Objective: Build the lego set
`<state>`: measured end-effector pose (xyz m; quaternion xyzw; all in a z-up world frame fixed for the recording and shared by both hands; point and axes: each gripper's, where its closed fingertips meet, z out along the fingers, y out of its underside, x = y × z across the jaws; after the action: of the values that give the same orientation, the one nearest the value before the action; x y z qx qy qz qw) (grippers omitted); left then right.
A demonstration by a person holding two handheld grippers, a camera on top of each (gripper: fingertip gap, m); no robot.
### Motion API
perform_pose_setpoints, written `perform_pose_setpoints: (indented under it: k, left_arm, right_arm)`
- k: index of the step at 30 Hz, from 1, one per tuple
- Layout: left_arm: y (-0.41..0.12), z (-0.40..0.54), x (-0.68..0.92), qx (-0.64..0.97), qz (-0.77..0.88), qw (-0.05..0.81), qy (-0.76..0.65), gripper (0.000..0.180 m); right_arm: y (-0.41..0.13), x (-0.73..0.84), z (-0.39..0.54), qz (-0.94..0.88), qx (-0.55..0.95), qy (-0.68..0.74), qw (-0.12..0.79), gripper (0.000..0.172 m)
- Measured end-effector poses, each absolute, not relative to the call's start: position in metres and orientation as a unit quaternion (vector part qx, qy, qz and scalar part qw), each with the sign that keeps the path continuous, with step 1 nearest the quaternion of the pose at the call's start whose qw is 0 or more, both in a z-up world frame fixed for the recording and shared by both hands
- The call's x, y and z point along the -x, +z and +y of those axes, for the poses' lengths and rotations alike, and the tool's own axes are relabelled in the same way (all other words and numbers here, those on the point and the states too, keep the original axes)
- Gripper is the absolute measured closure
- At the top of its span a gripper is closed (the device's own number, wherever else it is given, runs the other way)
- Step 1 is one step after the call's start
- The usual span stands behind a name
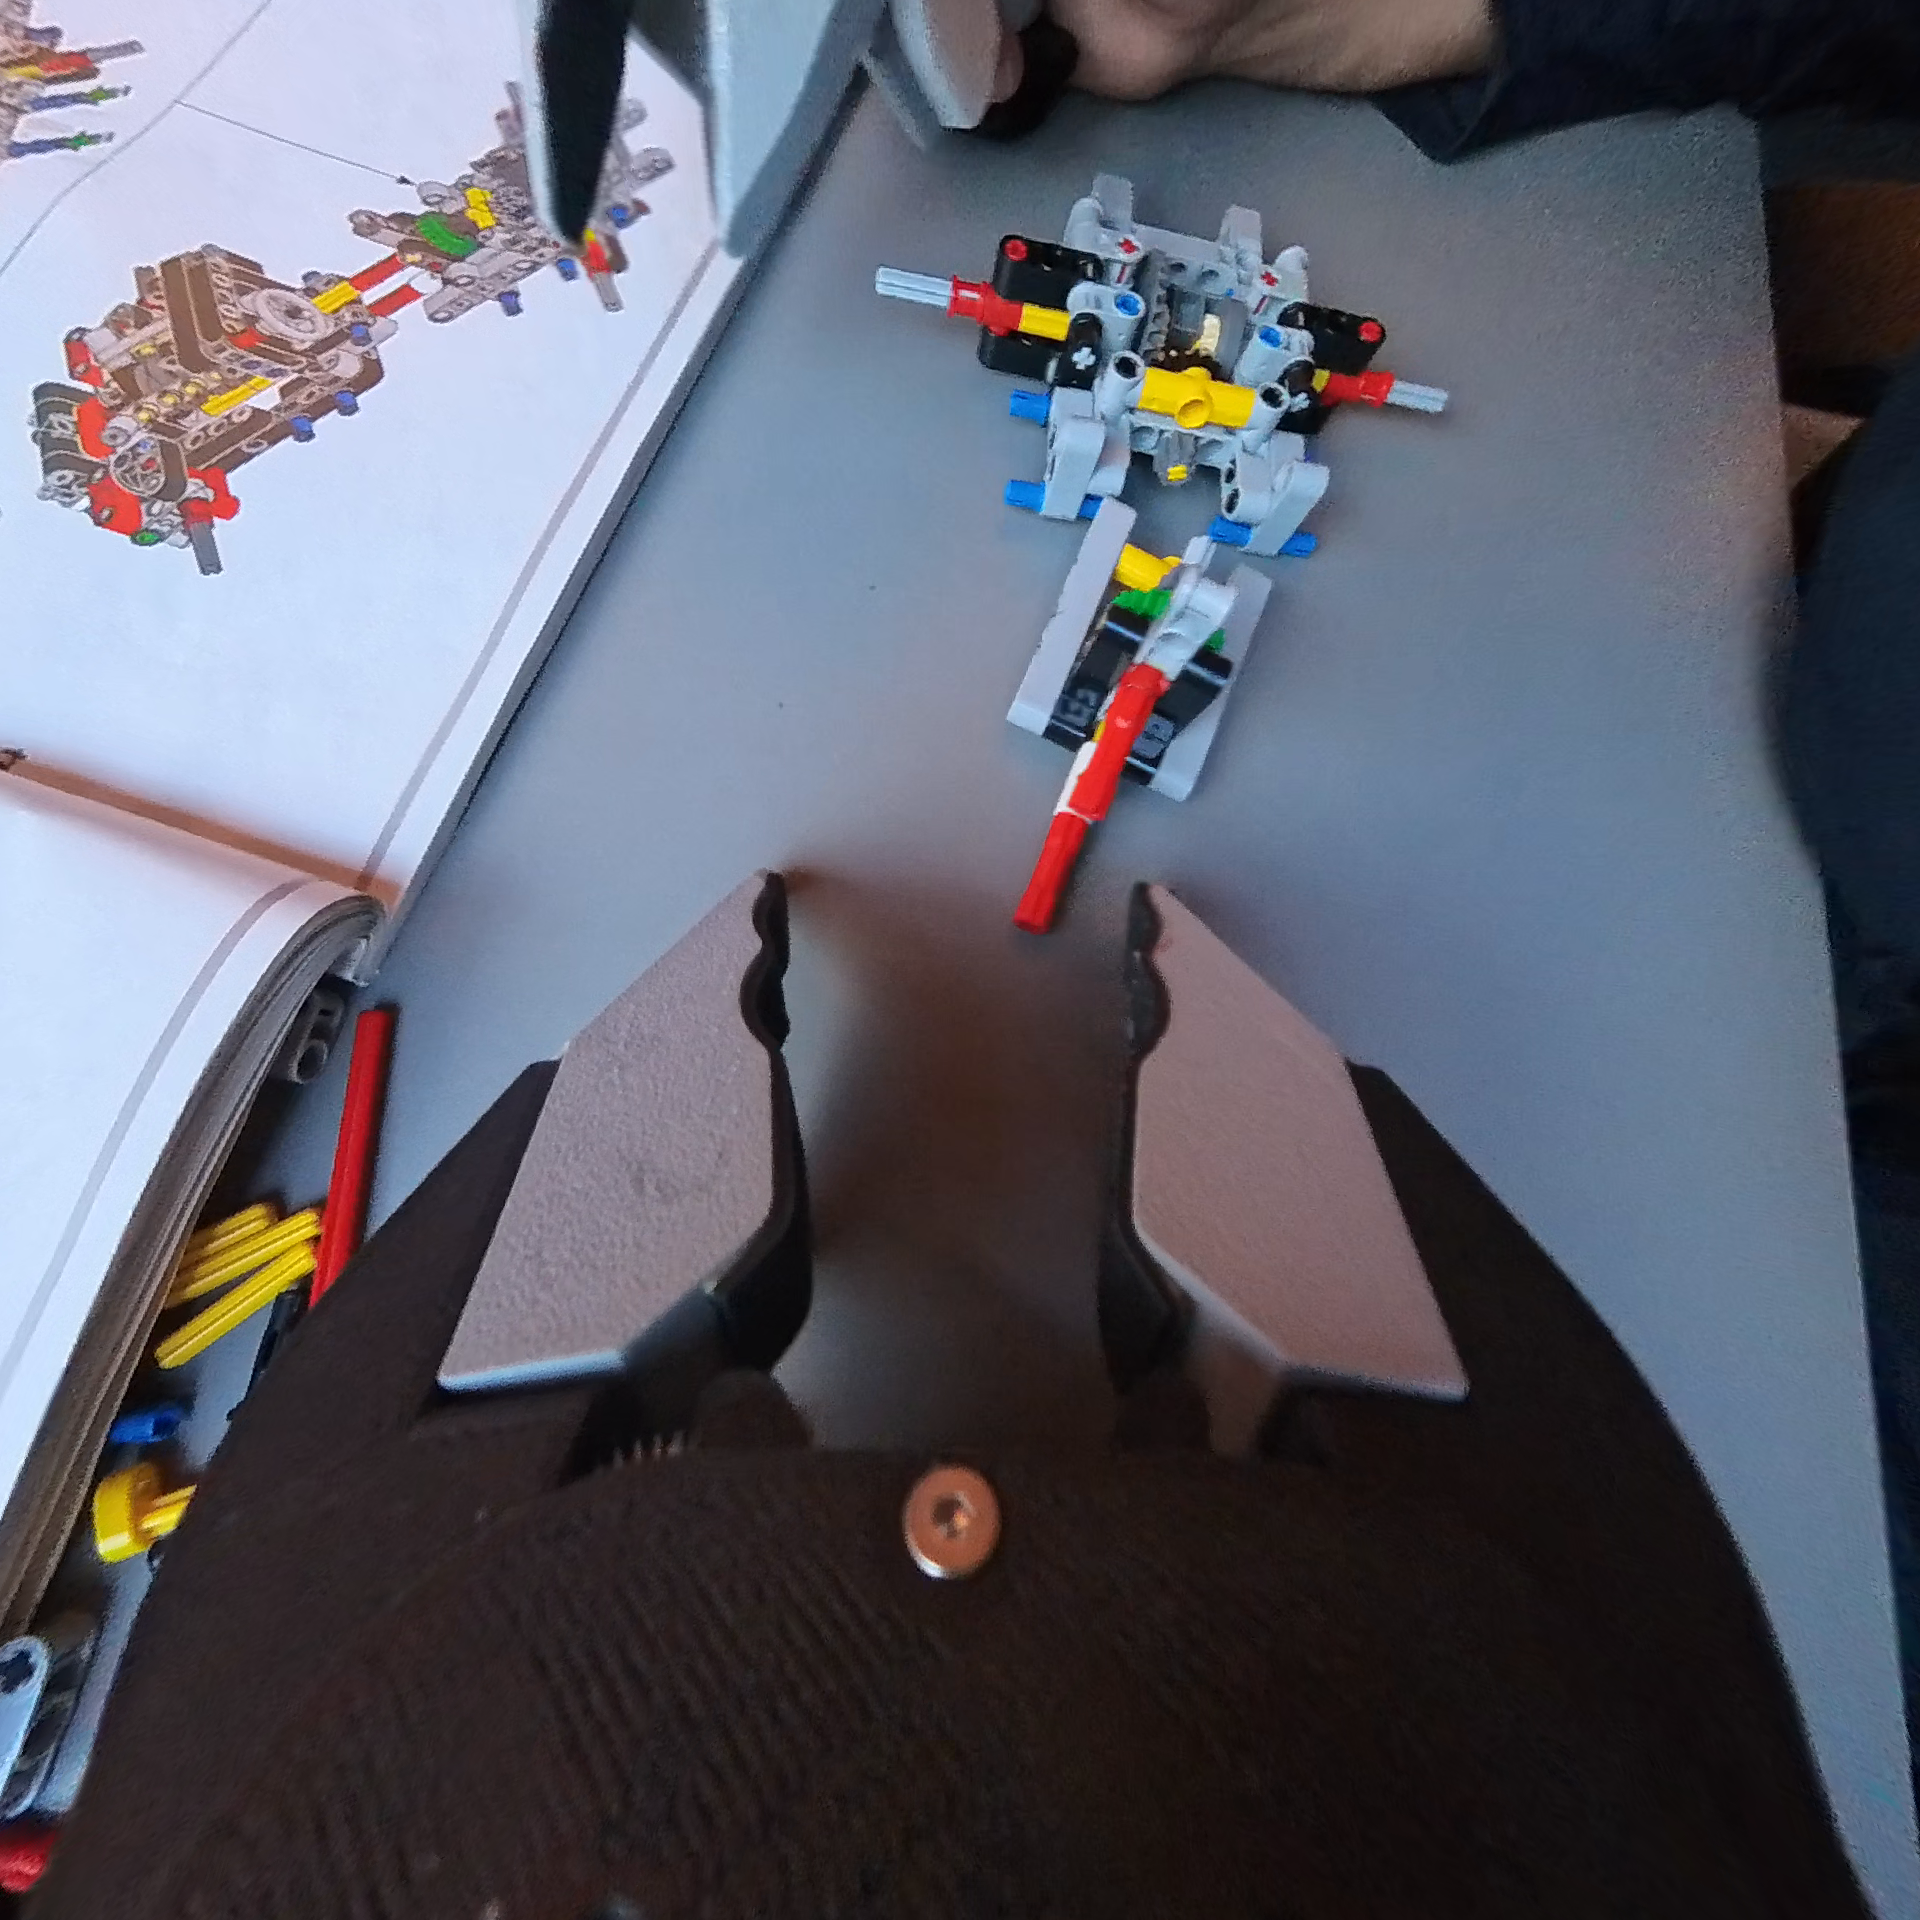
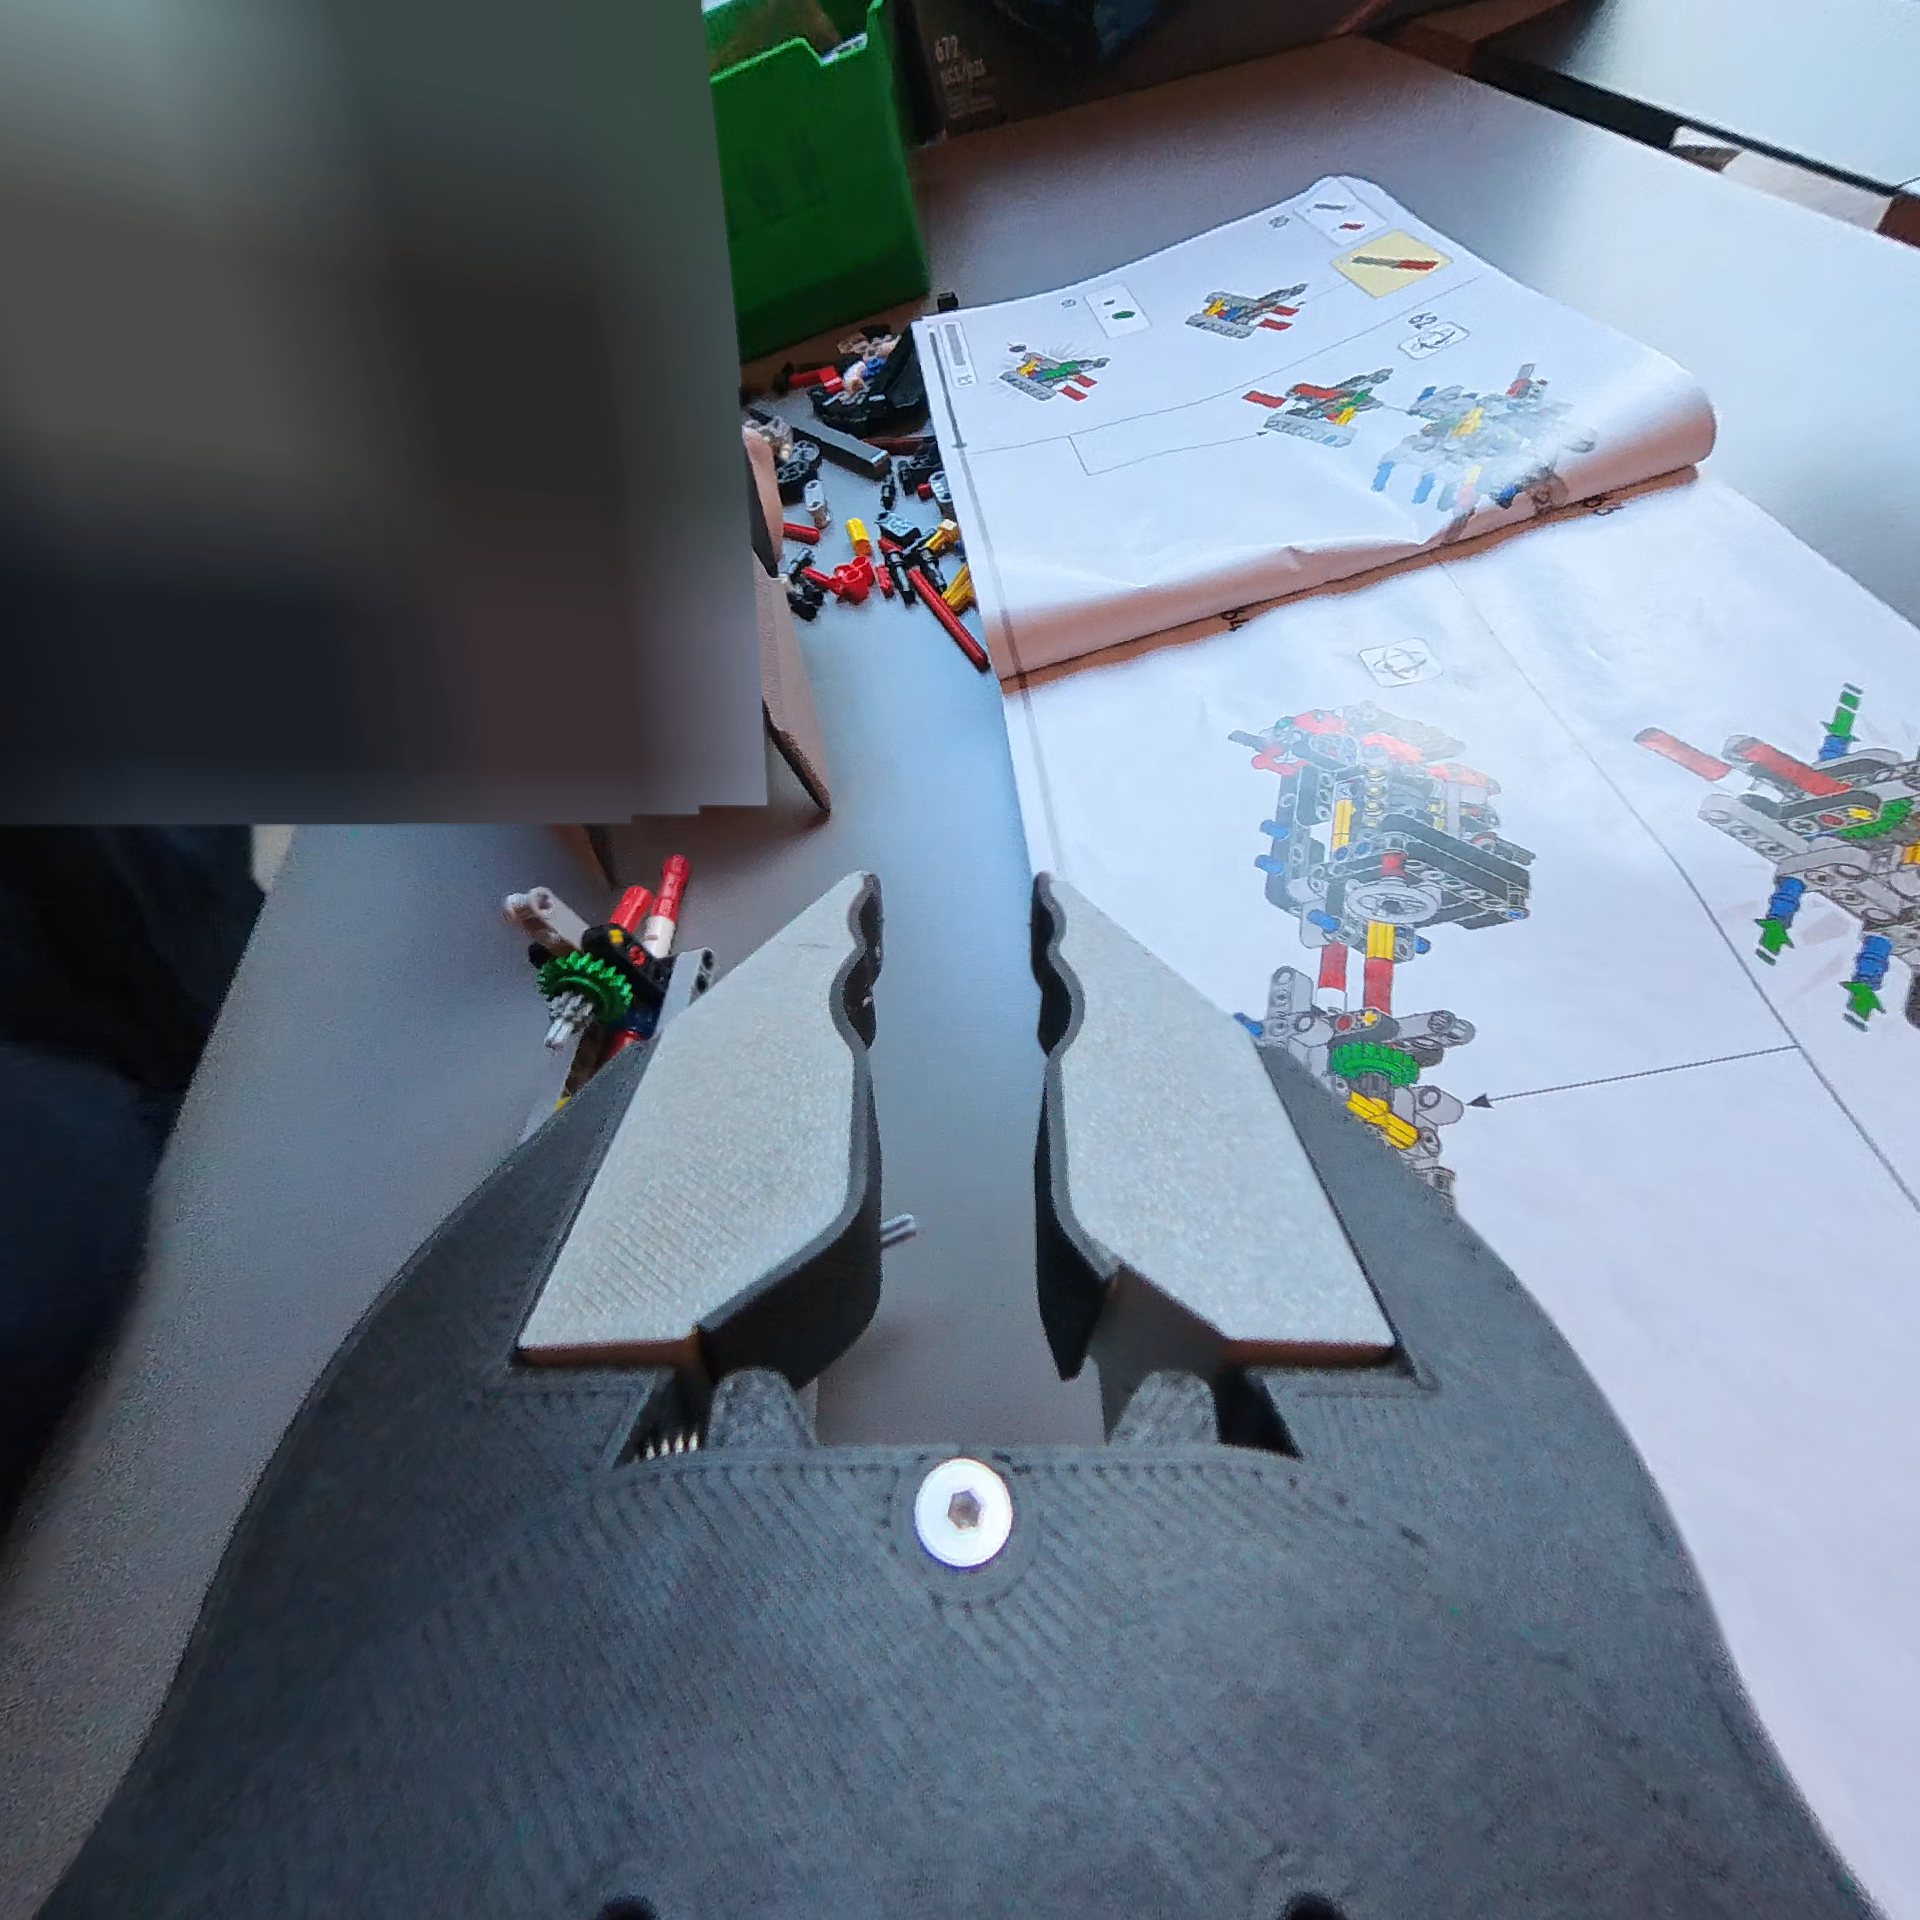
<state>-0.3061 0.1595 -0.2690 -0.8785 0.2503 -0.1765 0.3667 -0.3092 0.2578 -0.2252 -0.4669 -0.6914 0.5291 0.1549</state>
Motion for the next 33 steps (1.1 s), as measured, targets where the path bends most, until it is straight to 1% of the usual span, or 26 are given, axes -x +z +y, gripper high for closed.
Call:
perform_pose_setpoints:
  k: [1,7,8,13,15,17,22,26,27,30,33]
  left_arm:
    - [-0.269,0.158,0.305,0.878,0.256,0.366,-0.174,0.114]
    - [-0.274,0.161,0.298,0.876,0.287,0.367,-0.124,0.103]
    - [-0.274,0.160,0.295,0.875,0.291,0.366,-0.127,0.106]
    - [-0.274,0.162,0.289,0.874,0.293,0.366,-0.128,0.105]
    - [-0.274,0.161,0.288,0.873,0.296,0.366,-0.130,0.109]
    - [-0.273,0.160,0.287,0.871,0.298,0.367,-0.131,0.113]
    - [-0.272,0.155,0.279,0.866,0.309,0.367,-0.138,0.131]
    - [-0.272,0.150,0.273,0.866,0.310,0.368,-0.140,0.148]
    - [-0.272,0.150,0.272,0.868,0.304,0.368,-0.138,0.149]
    - [-0.270,0.142,0.263,0.872,0.283,0.363,-0.167,0.144]
    - [-0.265,0.124,0.237,0.864,0.268,0.334,-0.265,0.144]
  right_arm:
    - [-0.225,0.309,0.260,-0.693,0.468,0.524,0.165,0.146]
    - [-0.220,0.306,0.285,-0.692,0.485,0.470,0.253,0.141]
    - [-0.217,0.304,0.288,-0.687,0.491,0.466,0.264,0.140]
    - [-0.194,0.281,0.278,-0.650,0.502,0.495,0.285,0.132]
    - [-0.190,0.267,0.267,-0.639,0.506,0.503,0.287,0.122]
    - [-0.190,0.252,0.253,-0.637,0.509,0.501,0.289,0.118]
    - [-0.202,0.225,0.224,-0.651,0.527,0.441,0.323,0.122]
    - [-0.208,0.218,0.194,-0.648,0.539,0.438,0.313,0.125]
    - [-0.209,0.219,0.187,-0.646,0.543,0.438,0.310,0.126]
    - [-0.217,0.223,0.169,-0.644,0.562,0.423,0.303,0.127]
    - [-0.228,0.228,0.165,-0.648,0.580,0.371,0.325,0.128]
